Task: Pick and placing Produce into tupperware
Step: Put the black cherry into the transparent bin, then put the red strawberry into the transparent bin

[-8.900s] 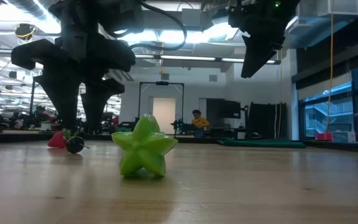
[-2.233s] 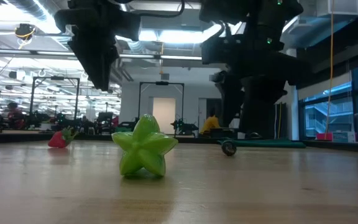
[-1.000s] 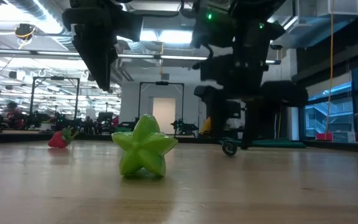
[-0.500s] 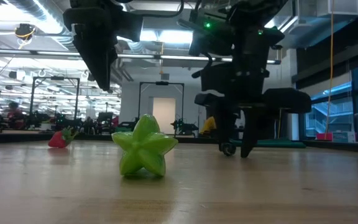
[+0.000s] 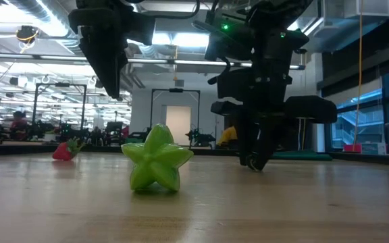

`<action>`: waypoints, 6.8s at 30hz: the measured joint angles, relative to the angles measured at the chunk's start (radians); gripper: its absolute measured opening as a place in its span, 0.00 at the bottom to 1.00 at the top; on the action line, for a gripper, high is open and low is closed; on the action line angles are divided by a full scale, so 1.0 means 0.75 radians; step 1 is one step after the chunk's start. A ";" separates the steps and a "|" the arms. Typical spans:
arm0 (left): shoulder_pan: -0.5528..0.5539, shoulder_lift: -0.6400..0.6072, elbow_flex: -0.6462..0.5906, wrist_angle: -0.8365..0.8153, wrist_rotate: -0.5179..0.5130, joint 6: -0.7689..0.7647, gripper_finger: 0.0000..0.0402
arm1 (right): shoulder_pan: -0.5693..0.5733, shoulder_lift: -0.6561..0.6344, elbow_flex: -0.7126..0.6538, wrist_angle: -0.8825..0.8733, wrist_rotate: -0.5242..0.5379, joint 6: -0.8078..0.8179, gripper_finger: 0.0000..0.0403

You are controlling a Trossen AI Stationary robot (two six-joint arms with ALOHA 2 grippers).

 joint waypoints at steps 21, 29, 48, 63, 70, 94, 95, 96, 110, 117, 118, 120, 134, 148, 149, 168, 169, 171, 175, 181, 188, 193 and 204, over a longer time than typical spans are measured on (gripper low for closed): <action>0.049 0.001 0.000 0.014 -0.026 0.070 0.44 | 0.020 -0.294 0.164 -0.554 0.005 0.896 0.30; 0.095 0.001 0.000 0.018 -0.027 0.107 0.45 | 0.206 -0.532 0.169 -0.791 -0.017 1.621 0.29; 0.155 0.001 0.001 0.116 -0.003 0.245 0.44 | 0.809 -0.618 -0.101 -0.827 -0.005 2.843 0.31; 0.156 0.001 0.001 0.115 0.022 0.246 0.45 | 1.015 -0.617 -0.448 -0.375 -0.060 3.226 0.31; 0.156 0.001 0.001 0.115 0.022 0.245 0.45 | 1.016 -0.617 -0.496 -0.305 -0.059 3.210 0.33; 0.155 0.001 0.001 0.164 0.021 0.245 0.45 | 0.821 -0.798 -0.328 -0.416 -0.185 2.789 0.56; 0.155 0.001 0.000 0.165 0.021 0.245 0.45 | 0.790 -0.825 -0.299 -0.453 -0.115 2.734 0.56; 0.155 0.001 0.000 0.164 0.021 0.245 0.45 | 0.759 -0.851 -0.270 -0.477 -0.032 2.672 0.56; 0.150 0.001 0.000 0.162 0.021 0.234 0.45 | 0.282 -0.988 -0.071 -0.394 0.504 1.753 0.56; 0.135 0.000 0.000 0.110 0.033 0.235 0.59 | 0.108 -0.966 -0.106 -0.319 0.504 1.532 0.56; 0.134 0.000 0.001 0.107 0.033 0.235 0.62 | 0.087 -0.959 -0.106 -0.316 0.504 1.507 0.56; 0.134 0.000 0.001 0.107 0.033 0.234 0.68 | 0.047 -0.943 -0.106 -0.297 0.504 1.458 0.56; 0.126 -0.003 -0.048 -0.138 0.032 0.070 0.72 | -0.101 -0.739 -0.108 -0.150 0.493 1.207 0.56; 0.205 -0.006 -0.337 -0.071 0.121 0.022 0.71 | -0.157 -0.700 -0.109 -0.139 0.386 1.136 0.56; 0.205 -0.006 -0.346 -0.067 0.116 0.013 0.71 | -0.157 -0.700 -0.109 -0.139 0.384 1.140 0.56; 0.266 -0.010 -0.585 0.231 0.077 0.085 0.69 | -0.157 -0.700 -0.109 -0.112 0.248 1.188 0.56; 0.269 -0.012 -0.594 0.246 0.085 0.098 0.69 | -0.157 -0.700 -0.109 -0.112 0.248 1.187 0.56; 0.276 -0.013 -0.605 0.265 0.097 0.108 0.69 | -0.157 -0.700 -0.109 -0.112 0.249 1.187 0.56; 0.289 -0.012 -0.608 0.273 0.106 0.111 0.68 | -0.157 -0.701 -0.109 -0.112 0.249 1.188 0.56; 0.289 -0.010 -0.609 0.283 0.125 0.137 0.60 | -0.156 -0.701 -0.109 -0.112 0.249 1.187 0.56; 0.288 -0.006 -0.597 0.277 0.159 0.138 0.46 | -0.156 -0.701 -0.109 -0.112 0.249 1.187 0.56; 0.289 -0.003 -0.570 0.291 0.150 0.152 0.34 | -0.156 -0.701 -0.109 -0.113 0.249 1.187 0.56; 0.288 -0.003 -0.541 0.346 0.162 0.140 0.34 | -0.156 -0.701 -0.109 -0.114 0.249 1.188 0.56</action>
